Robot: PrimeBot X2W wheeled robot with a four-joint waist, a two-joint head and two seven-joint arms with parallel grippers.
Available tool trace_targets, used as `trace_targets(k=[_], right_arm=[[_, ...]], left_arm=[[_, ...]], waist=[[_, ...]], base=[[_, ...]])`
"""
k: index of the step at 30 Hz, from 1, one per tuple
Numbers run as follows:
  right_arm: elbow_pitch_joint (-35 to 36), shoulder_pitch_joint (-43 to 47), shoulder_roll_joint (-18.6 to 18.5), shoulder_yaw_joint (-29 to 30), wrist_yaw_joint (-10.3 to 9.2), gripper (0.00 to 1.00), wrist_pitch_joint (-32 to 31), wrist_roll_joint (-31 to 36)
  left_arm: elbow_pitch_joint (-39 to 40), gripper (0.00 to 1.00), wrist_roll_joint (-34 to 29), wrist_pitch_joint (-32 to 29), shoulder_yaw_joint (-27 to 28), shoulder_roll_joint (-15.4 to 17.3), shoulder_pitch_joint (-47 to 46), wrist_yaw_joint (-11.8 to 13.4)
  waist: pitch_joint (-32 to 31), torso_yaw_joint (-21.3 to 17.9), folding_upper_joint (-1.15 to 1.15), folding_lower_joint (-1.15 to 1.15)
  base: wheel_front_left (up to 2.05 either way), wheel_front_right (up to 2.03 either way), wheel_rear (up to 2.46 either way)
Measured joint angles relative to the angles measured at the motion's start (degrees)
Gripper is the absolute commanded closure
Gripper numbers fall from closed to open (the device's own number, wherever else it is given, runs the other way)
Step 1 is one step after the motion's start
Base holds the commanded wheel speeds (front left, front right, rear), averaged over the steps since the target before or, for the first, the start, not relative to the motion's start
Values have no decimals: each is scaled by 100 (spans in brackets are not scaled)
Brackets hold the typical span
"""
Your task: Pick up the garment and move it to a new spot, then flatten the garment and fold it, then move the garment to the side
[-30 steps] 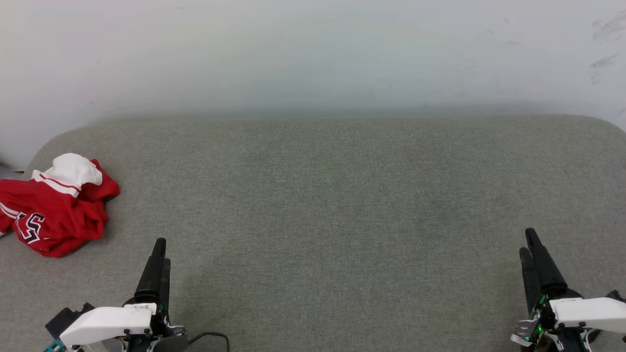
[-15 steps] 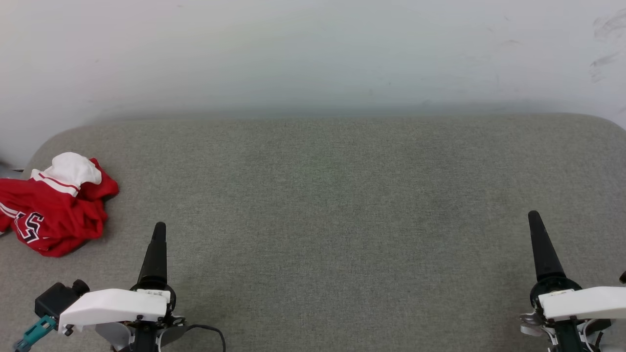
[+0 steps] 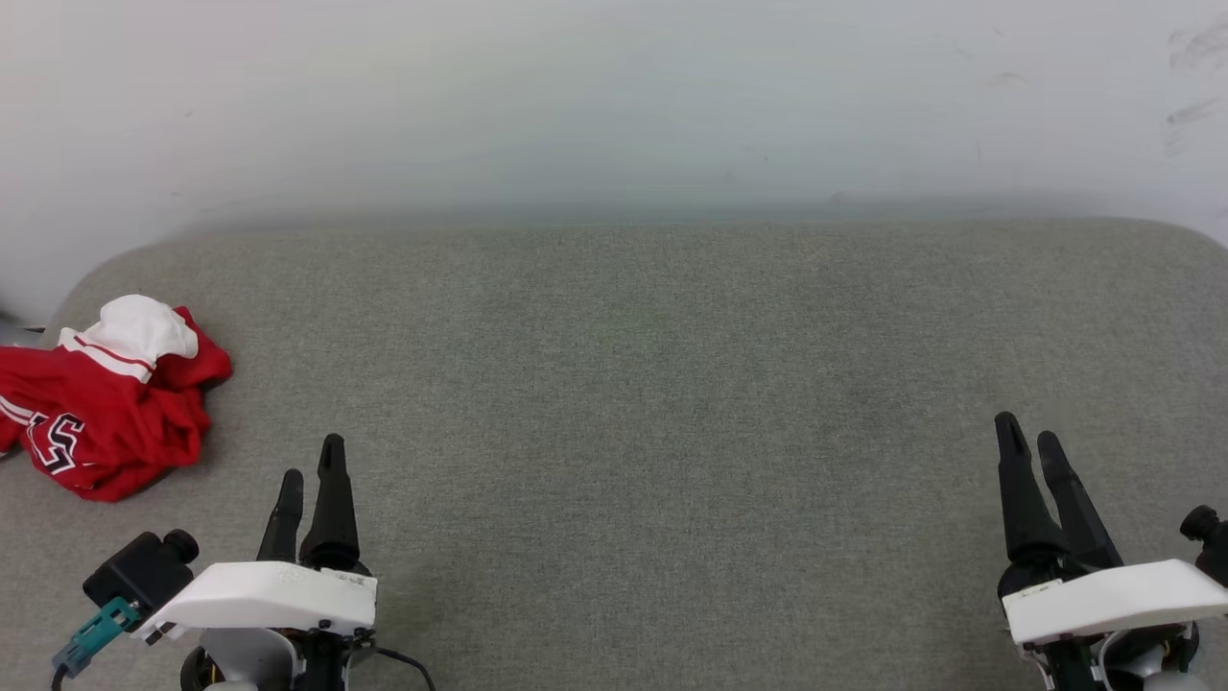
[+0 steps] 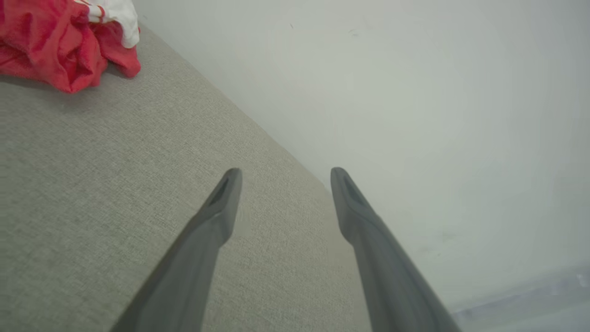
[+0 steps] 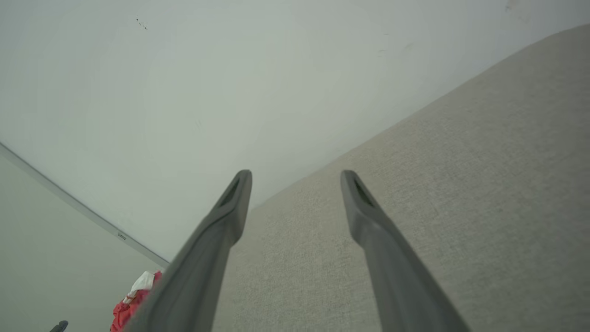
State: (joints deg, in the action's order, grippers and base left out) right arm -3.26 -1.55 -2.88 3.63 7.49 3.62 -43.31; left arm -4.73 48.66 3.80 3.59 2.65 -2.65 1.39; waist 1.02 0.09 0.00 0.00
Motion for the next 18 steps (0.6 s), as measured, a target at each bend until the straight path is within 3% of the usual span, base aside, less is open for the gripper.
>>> trace_targets(k=[18], right_arm=[[-42,180,0,-79,0,0,328,1526]], left_arm=[[99,0,-1462,309,-334,98,107,324]], waist=[[-14,0,0,0]], base=[[0,0,0]])
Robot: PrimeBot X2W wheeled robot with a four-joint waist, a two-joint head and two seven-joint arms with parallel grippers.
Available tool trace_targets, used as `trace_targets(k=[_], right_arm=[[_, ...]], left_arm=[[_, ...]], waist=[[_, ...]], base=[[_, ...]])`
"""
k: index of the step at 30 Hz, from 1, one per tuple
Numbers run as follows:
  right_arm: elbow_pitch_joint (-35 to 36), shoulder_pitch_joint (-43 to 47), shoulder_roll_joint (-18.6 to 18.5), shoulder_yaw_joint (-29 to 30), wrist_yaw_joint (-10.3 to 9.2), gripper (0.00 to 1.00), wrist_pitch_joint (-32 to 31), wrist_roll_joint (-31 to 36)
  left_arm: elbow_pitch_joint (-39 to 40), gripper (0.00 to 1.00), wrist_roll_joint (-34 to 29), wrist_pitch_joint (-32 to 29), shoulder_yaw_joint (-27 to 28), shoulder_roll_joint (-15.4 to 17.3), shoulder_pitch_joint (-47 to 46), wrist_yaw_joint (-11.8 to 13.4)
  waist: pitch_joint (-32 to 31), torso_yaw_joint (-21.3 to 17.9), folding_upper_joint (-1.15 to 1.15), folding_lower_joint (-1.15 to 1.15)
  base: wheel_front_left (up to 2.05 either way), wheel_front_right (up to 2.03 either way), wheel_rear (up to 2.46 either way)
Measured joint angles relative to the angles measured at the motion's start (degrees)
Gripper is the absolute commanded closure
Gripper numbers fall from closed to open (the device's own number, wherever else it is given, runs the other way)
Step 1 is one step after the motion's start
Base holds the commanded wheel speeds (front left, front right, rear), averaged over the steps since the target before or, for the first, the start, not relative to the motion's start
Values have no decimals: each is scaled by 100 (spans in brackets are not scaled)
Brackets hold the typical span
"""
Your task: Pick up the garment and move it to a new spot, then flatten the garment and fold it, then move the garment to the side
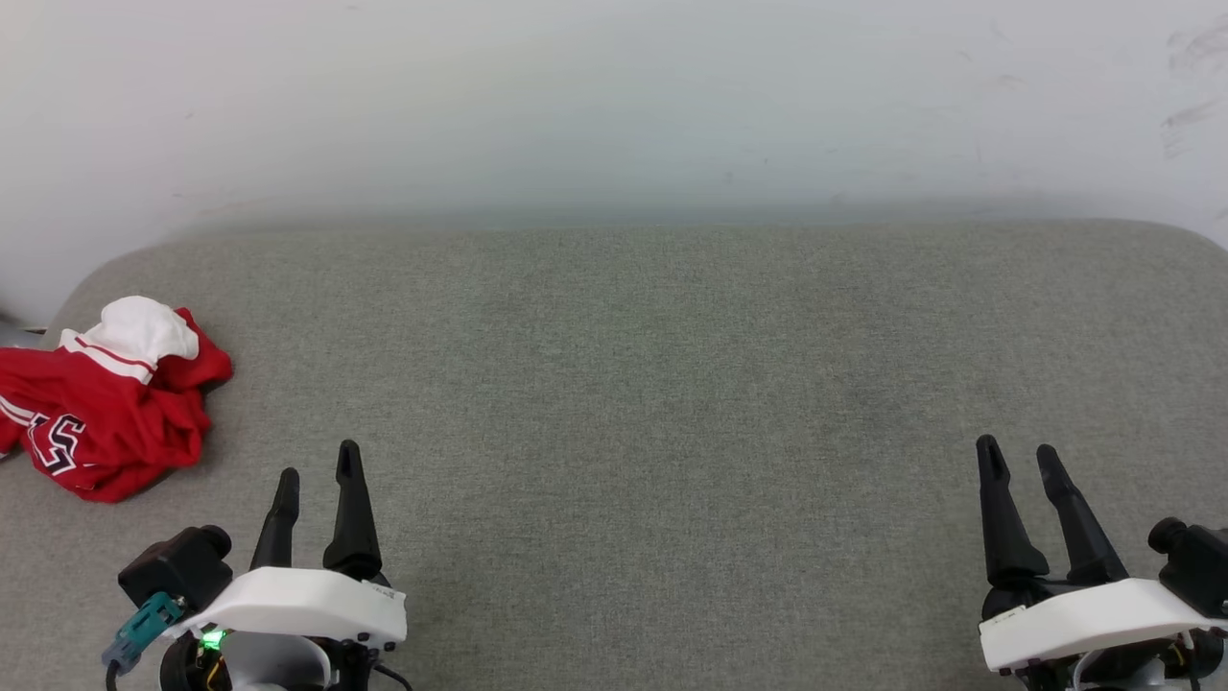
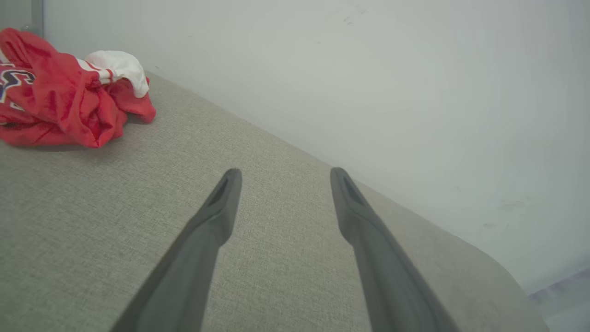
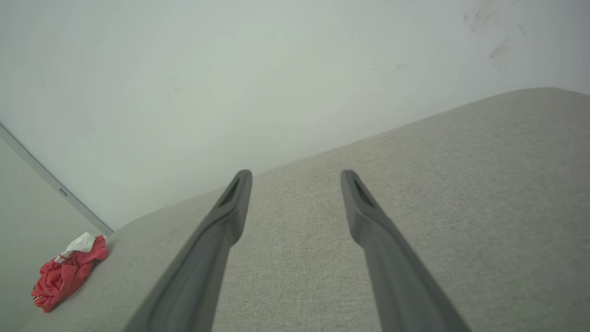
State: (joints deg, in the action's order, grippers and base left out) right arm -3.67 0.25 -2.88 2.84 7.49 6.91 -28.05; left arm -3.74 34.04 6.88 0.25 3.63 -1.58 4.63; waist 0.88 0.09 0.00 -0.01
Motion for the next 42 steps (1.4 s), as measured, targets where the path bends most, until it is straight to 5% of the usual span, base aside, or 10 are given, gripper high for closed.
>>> trace_targets(k=[18,42], right_arm=[[186,120,-1,-73,1,0,290,1152],[299,201,-1,-59,1,0,583,1992]], left_arm=[[146,0,-1179,297,-277,91,123,252],[255,0,-2253,598,-363,66,207,141]], waist=[[21,-15,0,0],[96,-17,0,0]], base=[[0,0,0],[0,0,0]])
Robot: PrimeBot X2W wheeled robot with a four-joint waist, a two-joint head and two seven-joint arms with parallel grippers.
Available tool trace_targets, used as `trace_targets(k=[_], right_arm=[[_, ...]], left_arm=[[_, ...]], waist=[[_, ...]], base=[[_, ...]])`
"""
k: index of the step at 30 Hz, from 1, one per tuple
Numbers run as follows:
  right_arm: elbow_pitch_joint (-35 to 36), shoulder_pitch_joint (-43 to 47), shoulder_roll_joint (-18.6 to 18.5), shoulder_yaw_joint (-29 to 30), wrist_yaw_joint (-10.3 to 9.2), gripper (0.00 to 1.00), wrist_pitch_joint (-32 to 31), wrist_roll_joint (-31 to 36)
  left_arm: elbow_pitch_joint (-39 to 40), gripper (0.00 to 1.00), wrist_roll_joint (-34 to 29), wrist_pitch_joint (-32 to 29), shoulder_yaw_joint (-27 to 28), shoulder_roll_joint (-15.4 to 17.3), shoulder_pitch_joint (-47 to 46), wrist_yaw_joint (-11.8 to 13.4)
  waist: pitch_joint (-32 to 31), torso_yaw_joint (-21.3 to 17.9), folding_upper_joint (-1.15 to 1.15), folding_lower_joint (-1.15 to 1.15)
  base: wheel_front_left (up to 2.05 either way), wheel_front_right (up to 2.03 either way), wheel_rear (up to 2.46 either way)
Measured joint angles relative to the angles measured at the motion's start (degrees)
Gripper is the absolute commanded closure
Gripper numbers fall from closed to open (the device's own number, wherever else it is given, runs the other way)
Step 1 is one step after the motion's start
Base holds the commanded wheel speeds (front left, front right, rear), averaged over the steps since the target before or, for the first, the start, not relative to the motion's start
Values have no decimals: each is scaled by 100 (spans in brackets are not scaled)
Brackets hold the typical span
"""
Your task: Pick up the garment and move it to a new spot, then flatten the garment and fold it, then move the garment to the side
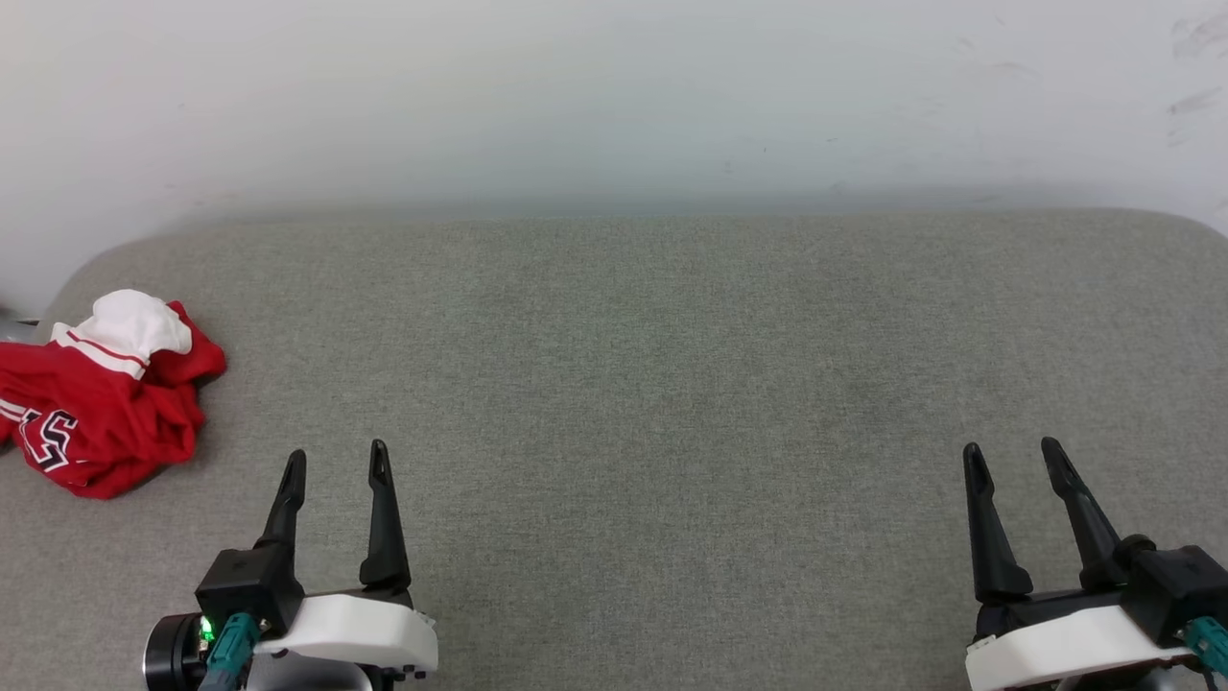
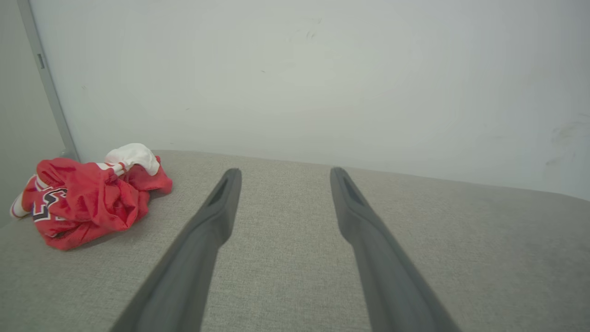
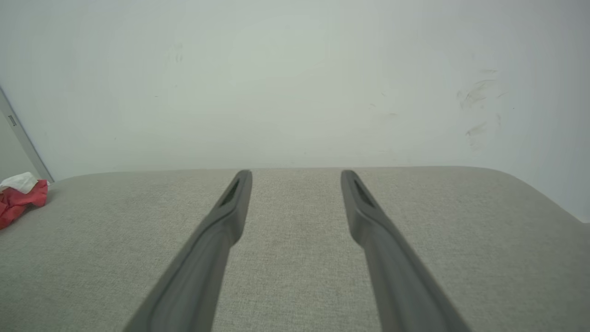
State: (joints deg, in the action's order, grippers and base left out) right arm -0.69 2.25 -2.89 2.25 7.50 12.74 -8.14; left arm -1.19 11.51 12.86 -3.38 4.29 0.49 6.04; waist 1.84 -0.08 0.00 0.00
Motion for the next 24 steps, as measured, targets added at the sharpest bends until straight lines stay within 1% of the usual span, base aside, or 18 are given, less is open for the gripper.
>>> trace_targets(k=[15,24], right_arm=[[-37,48,-1,1,0,0,170,186],[-97,76,-1,-23,0,0,235,260]], left_arm=[[-92,0,-524,153,146,-107,48,-186],[-223,0,-614,221,237,-132,75,-304]], waist=[[-1,-9,0,1],[25,4,0,1]], base=[[0,0,0],[0,0,0]])
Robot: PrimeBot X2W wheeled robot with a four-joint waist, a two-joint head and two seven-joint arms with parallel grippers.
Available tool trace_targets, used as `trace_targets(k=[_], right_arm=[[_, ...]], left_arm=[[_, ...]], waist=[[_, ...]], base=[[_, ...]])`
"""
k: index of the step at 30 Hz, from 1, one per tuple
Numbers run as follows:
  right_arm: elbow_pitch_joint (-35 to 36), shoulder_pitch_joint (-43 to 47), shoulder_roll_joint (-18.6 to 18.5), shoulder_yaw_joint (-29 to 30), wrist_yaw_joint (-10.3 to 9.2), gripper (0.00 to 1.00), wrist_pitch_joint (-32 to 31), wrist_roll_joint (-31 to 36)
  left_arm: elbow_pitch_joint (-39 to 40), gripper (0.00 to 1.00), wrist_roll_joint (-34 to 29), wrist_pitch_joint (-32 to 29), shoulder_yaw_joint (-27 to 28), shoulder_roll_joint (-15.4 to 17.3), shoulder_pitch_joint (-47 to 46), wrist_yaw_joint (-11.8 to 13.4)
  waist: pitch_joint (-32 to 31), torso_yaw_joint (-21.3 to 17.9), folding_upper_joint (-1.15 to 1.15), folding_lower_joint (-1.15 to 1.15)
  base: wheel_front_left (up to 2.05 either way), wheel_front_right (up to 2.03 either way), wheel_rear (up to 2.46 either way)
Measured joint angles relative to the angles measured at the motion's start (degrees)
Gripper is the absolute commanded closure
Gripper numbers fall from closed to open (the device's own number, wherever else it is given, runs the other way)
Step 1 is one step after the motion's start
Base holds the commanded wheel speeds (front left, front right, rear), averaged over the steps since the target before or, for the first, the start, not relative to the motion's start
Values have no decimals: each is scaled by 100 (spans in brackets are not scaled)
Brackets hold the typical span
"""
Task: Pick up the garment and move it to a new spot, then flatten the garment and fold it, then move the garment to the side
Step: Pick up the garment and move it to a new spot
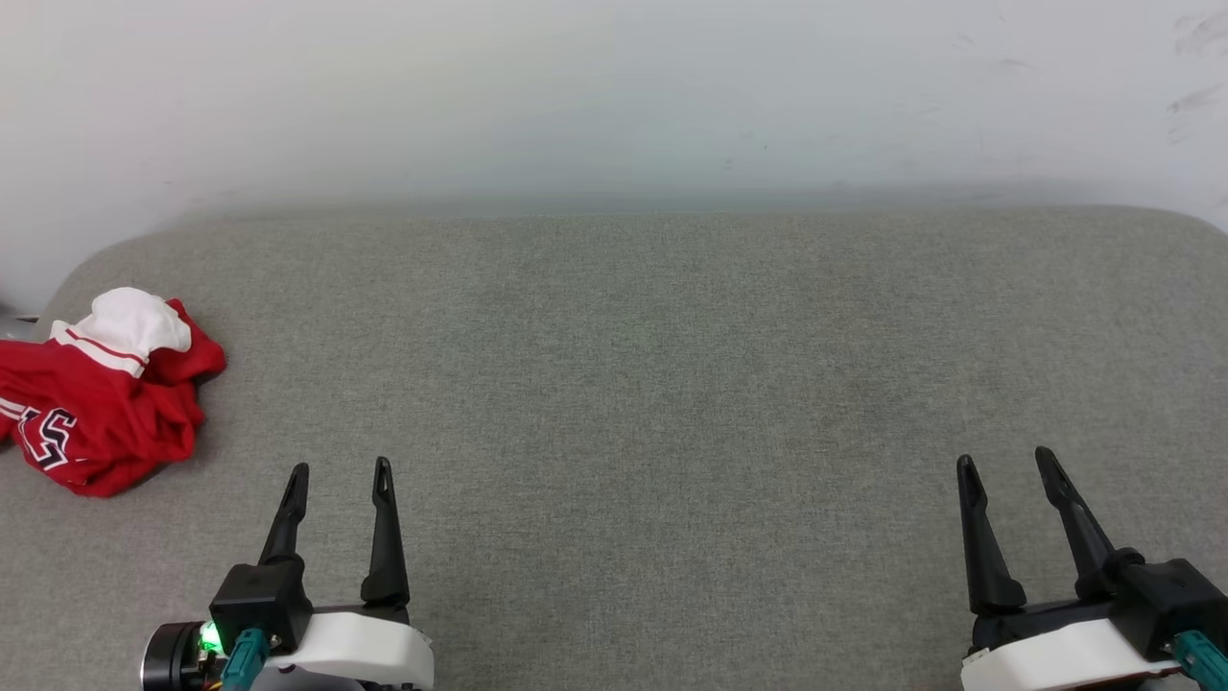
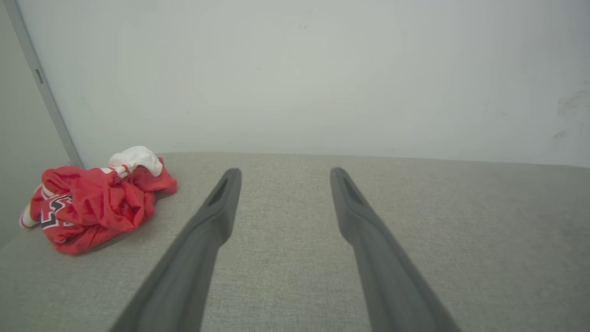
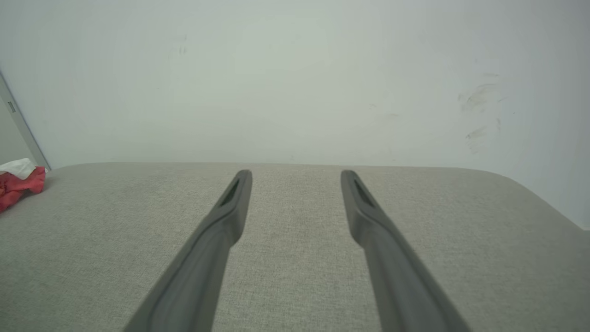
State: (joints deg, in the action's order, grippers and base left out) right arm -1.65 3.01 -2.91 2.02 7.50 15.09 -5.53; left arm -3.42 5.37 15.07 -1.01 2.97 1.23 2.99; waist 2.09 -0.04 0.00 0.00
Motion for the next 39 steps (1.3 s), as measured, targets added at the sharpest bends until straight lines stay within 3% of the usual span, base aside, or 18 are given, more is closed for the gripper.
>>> trace_targets(k=[23,39], right_arm=[[-154,-2,0,0,0,0,0,-330],[-170,44,0,-183,0,0,0,-330]], left_arm=[[-172,0,274,0,18,-5,-38,-48],[-211,0,457,0,152,-7,-67,-40]], waist=[[34,145,0,0],[91,1183,0,0]], base=[[0,0,0],[0,0,0]])
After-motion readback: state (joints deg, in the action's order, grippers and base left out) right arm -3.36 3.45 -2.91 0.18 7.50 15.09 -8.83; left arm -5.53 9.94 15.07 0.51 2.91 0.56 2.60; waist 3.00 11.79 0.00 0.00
